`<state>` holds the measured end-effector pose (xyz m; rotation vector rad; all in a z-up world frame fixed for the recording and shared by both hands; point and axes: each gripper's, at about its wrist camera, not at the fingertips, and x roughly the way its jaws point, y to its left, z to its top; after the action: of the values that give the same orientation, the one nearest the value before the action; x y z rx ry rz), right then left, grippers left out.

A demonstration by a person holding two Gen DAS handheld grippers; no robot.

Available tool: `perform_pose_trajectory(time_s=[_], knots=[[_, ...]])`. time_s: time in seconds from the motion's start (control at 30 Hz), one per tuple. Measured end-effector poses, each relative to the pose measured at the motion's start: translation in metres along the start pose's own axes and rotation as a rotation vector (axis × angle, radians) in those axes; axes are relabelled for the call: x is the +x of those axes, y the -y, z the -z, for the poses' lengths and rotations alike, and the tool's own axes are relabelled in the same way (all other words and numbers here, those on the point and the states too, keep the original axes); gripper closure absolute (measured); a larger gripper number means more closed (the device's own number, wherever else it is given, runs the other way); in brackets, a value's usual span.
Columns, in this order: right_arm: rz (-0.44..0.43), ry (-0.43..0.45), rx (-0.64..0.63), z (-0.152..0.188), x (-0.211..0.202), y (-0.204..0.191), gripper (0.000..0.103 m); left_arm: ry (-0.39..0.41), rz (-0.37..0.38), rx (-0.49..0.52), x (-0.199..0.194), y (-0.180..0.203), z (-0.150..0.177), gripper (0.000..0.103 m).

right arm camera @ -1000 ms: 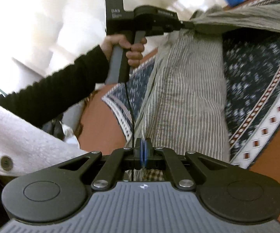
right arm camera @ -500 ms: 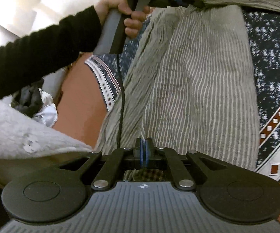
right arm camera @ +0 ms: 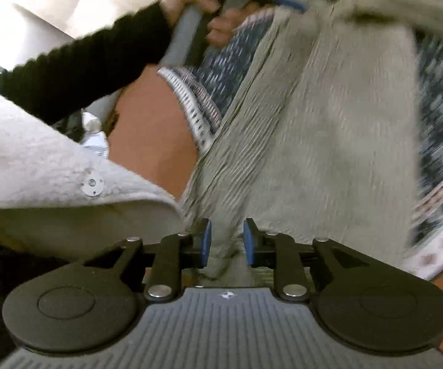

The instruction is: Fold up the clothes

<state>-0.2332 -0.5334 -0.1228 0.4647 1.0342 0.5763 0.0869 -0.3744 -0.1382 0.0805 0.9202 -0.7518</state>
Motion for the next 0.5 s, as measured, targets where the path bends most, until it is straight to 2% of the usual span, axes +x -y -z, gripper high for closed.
perform_pose_trajectory(time_s=[0.13,0.2,0.27,0.37,0.5], knots=[[0.135,0.117,-0.005,-0.005,-0.043,0.012,0.077,0.025,0.094,0.041,-0.03,0.018,0.018,0.036],[0.168,0.137,0.003,-0.008,-0.053,0.02,0.077,0.015,0.135,0.076,-0.035,0.033,0.032,0.04],[0.194,0.138,-0.004,-0.012,-0.046,0.022,0.077,-0.01,0.155,0.12,-0.026,0.051,0.051,0.041],[0.209,0.112,-0.014,-0.008,-0.019,0.023,0.077,-0.065,0.14,0.122,-0.004,0.068,0.074,0.042],[0.213,0.052,0.001,0.004,0.005,0.03,0.076,-0.104,0.084,0.068,0.015,0.067,0.093,0.044]])
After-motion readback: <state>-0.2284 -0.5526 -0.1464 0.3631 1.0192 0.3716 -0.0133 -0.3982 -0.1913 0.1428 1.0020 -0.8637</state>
